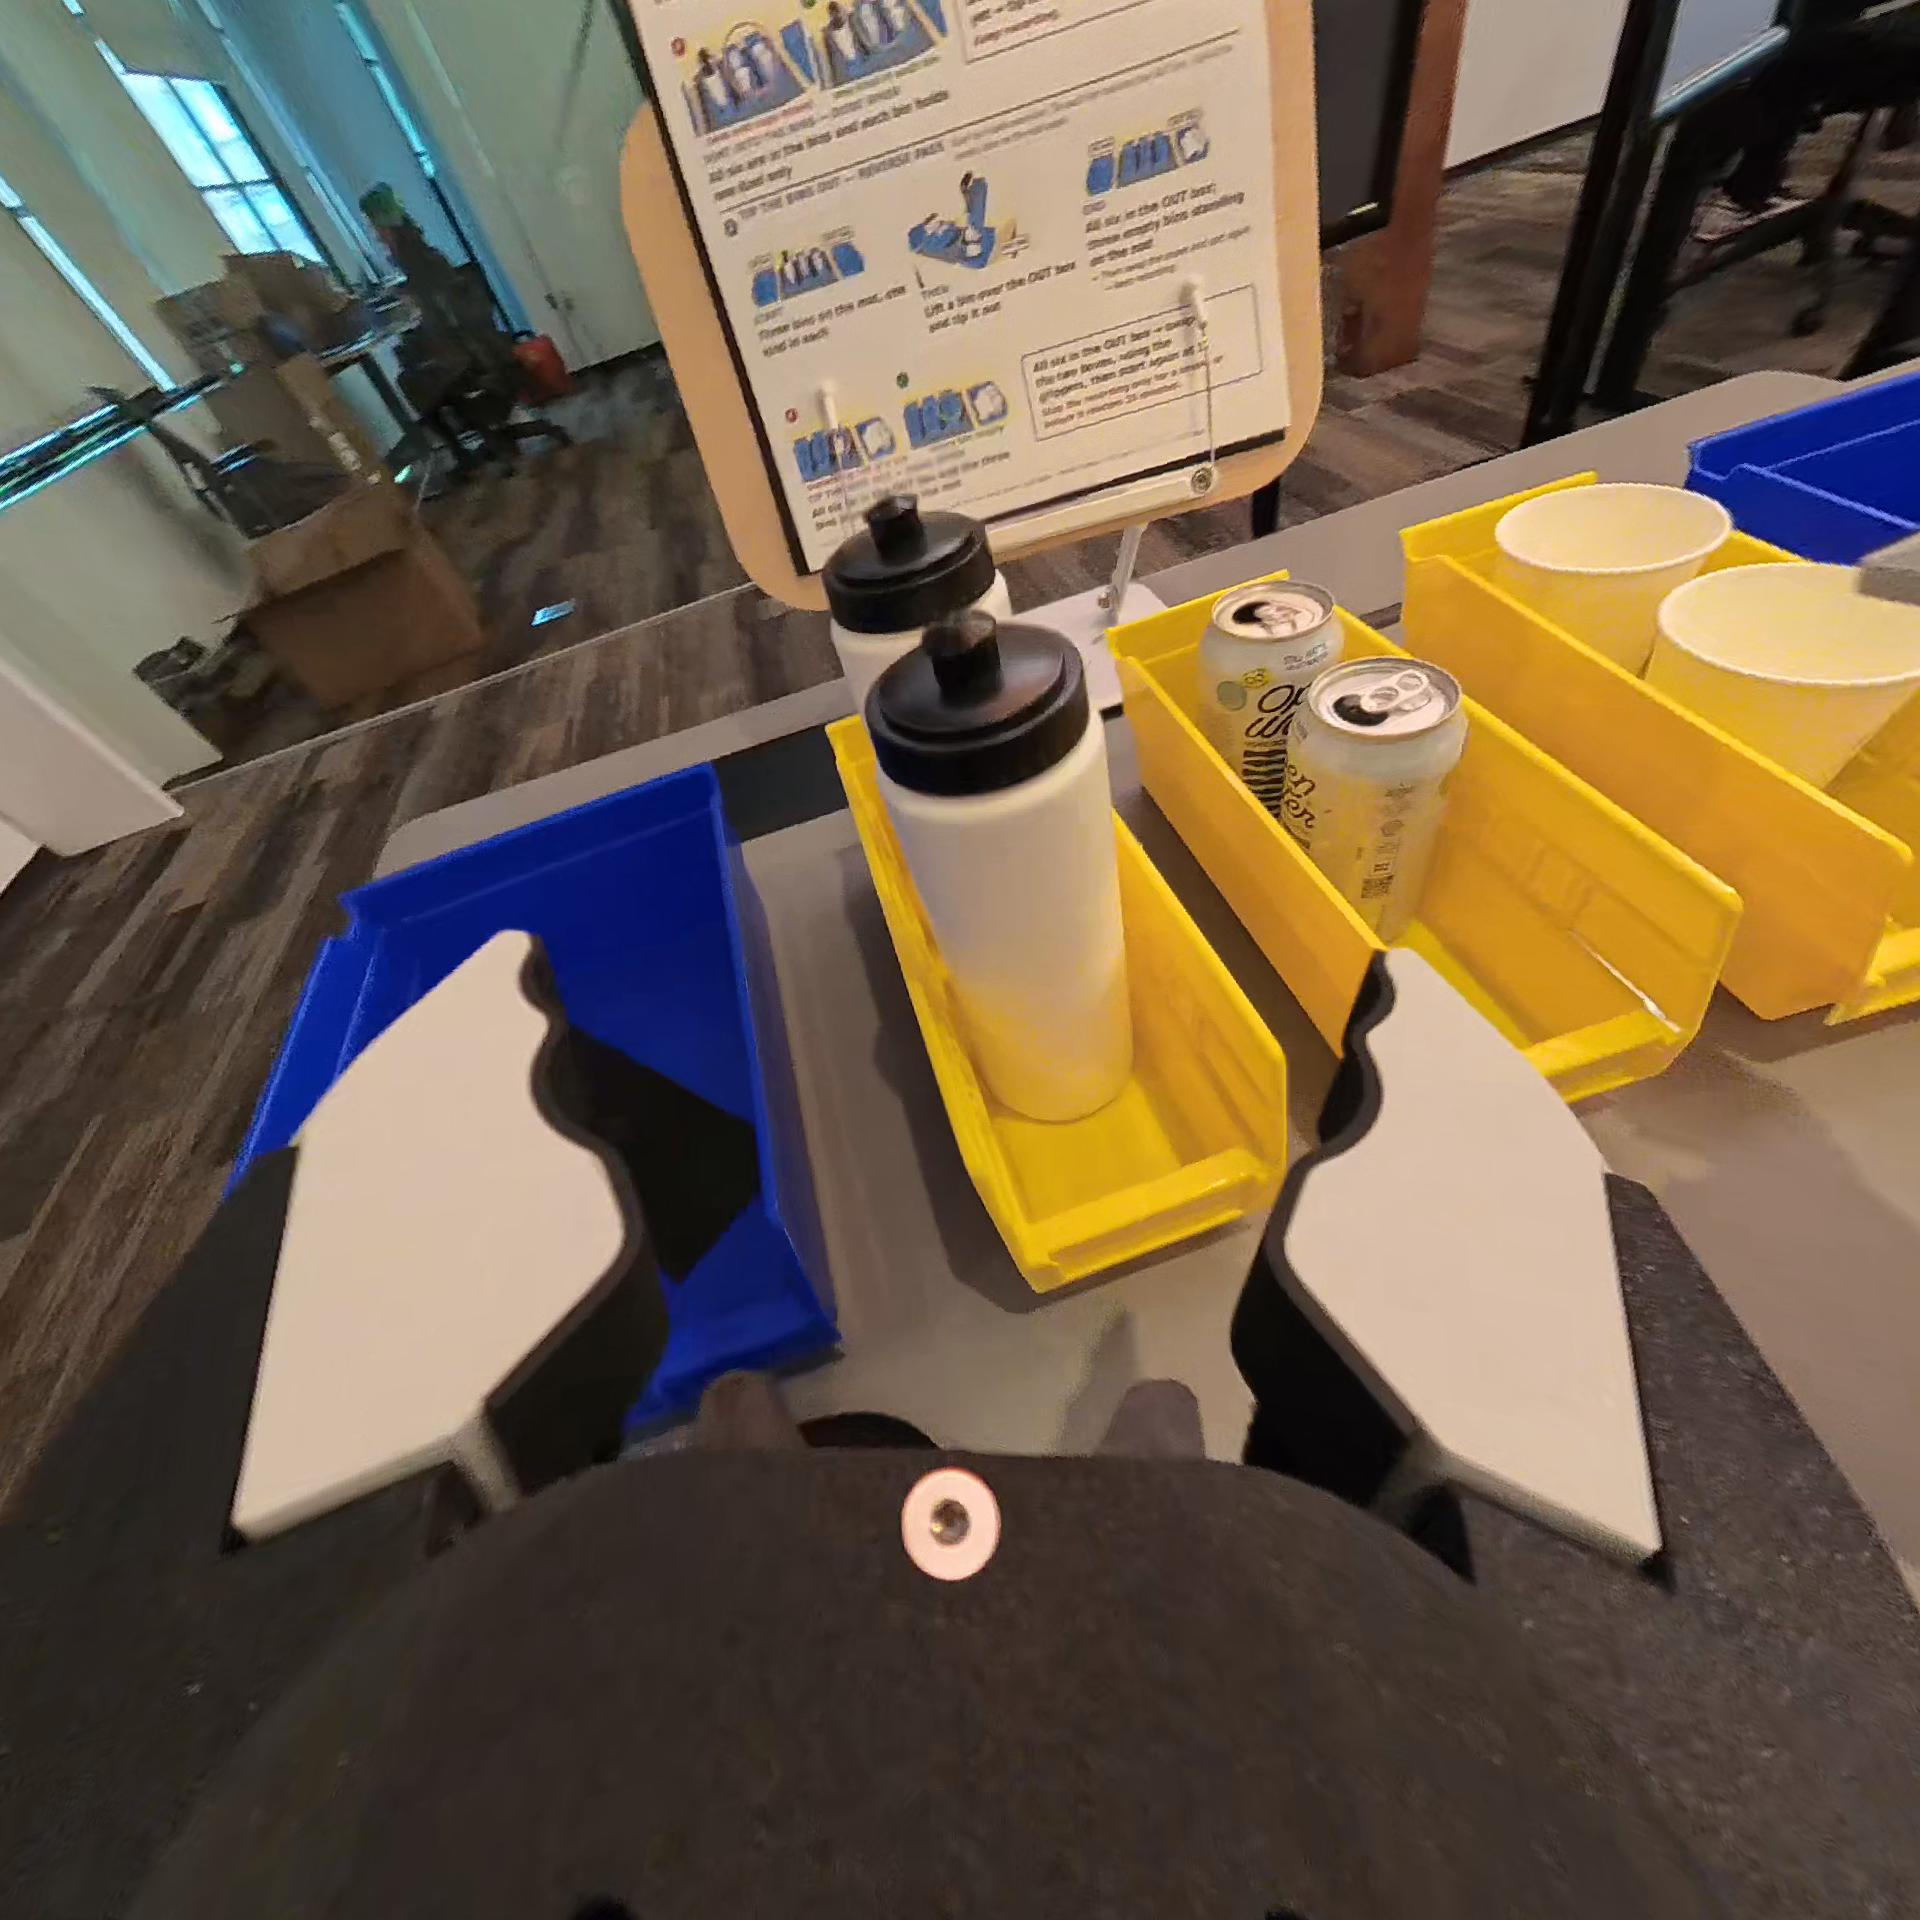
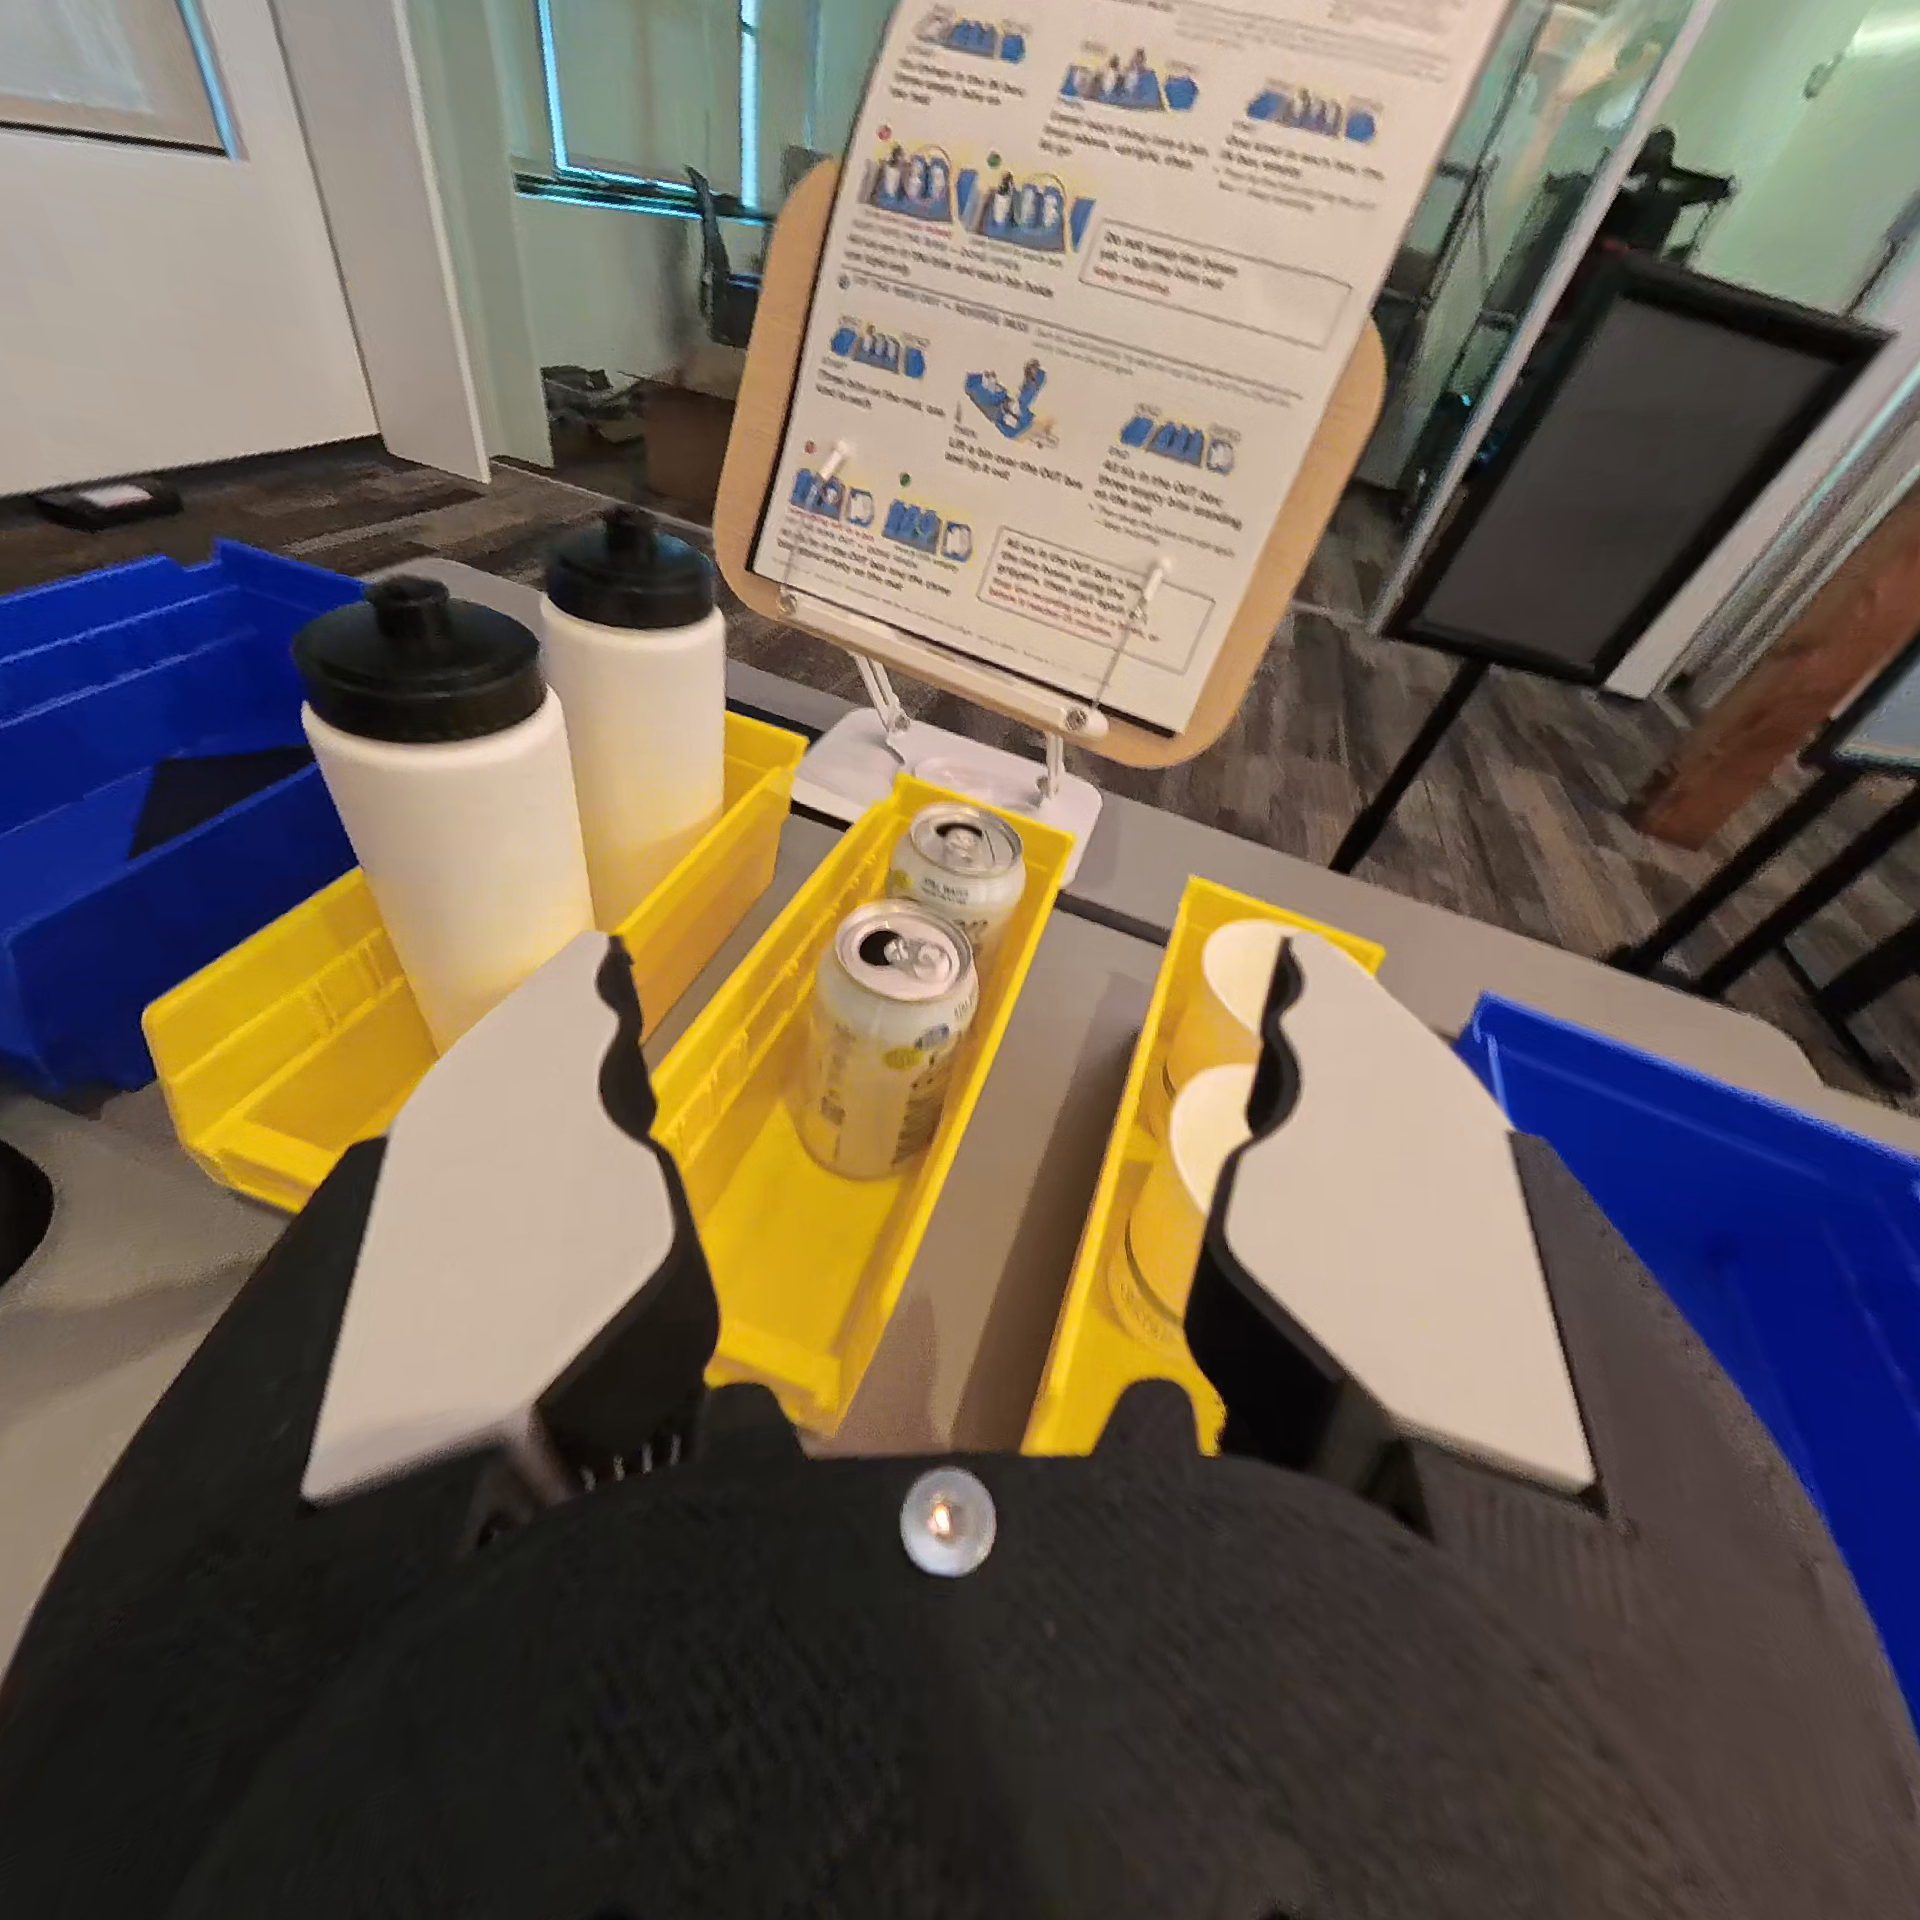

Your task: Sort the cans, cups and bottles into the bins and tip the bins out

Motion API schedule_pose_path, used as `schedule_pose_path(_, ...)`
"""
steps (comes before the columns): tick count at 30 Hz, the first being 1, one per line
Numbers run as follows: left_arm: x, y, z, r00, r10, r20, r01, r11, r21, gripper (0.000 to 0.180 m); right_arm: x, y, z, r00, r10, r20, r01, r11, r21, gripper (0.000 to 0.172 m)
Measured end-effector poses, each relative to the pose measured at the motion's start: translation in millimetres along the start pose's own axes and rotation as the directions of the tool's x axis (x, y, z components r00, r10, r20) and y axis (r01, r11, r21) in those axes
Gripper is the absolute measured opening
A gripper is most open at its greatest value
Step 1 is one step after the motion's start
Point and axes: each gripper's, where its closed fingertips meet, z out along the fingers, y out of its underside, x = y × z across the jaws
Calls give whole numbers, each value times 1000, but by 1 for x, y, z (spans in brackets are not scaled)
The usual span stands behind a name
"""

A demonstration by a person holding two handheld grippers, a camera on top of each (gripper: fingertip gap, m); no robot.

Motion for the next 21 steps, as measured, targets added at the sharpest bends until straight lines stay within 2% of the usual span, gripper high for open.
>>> schedule_pose_path(3,10,18,-6,998,-39,43,39,999,-21,147,8,22,-19,996,87,-14,-87,995,-47,126)
schedule_pose_path(8,30,62,-8,993,-71,94,79,993,-86,146,17,68,-41,986,153,-65,-161,977,-139,137)
schedule_pose_path(13,54,109,0,988,-128,86,140,977,-160,146,24,115,-55,977,168,-127,-192,959,-209,138)
schedule_pose_path(21,75,164,14,978,-183,98,202,949,-242,145,24,187,-58,959,213,-184,-264,908,-326,138)
